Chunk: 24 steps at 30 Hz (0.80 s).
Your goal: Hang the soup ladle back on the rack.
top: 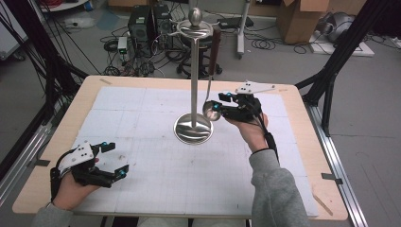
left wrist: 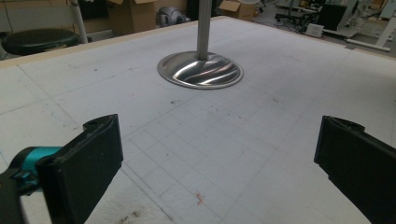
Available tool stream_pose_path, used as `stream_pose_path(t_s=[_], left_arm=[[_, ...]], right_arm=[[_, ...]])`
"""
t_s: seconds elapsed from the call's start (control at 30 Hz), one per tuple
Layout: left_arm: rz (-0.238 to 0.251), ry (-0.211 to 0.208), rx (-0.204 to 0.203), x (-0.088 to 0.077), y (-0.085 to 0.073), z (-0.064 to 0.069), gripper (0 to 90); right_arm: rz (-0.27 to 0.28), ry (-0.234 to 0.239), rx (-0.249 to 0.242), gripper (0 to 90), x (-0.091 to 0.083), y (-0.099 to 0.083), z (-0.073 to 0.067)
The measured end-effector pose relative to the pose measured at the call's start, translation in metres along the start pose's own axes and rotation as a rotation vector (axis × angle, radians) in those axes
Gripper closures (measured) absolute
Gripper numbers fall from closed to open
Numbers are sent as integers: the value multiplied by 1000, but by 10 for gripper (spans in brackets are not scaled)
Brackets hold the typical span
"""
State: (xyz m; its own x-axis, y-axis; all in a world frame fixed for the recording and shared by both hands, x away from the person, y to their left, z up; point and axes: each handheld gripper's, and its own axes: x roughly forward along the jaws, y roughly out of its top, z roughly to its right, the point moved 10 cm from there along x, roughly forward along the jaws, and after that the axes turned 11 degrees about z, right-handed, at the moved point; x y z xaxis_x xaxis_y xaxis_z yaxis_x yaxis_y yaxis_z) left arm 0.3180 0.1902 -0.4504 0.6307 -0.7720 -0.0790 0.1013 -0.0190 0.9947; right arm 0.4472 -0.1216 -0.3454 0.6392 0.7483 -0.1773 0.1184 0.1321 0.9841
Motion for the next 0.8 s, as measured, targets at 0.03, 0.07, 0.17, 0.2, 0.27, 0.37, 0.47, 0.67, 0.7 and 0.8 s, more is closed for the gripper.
stream_pose_path(t_s=[0.03,0.07,0.17,0.2,0.27,0.37,0.47,0.67,0.7,0.8], left_arm=[[2,1,-1,0,0,0,17],[-1,0,1,0,0,0,17],[0,2,-2,0,0,0,17],[-2,1,-3,1,-1,0,17],[-5,1,-1,1,-1,0,17],[-6,2,0,0,-1,0,17],[-3,1,1,0,-1,0,17],[-7,4,-3,0,-1,0,17],[-1,2,-3,0,-1,0,17],[0,2,0,0,0,0,17]], right_arm=[[-2,0,8,508,-1,-2,1],[-9,-1,11,469,-4,-5,2],[-23,0,11,414,-10,-13,3],[-29,9,13,402,-12,-17,2],[-61,28,16,354,-18,-27,1],[-59,66,22,262,-24,-36,-4],[-7,121,43,133,-31,-38,-12],[153,171,54,0,-45,-31,-26],[157,174,52,1,-47,-33,-27],[159,167,48,1,-53,-42,-28]])
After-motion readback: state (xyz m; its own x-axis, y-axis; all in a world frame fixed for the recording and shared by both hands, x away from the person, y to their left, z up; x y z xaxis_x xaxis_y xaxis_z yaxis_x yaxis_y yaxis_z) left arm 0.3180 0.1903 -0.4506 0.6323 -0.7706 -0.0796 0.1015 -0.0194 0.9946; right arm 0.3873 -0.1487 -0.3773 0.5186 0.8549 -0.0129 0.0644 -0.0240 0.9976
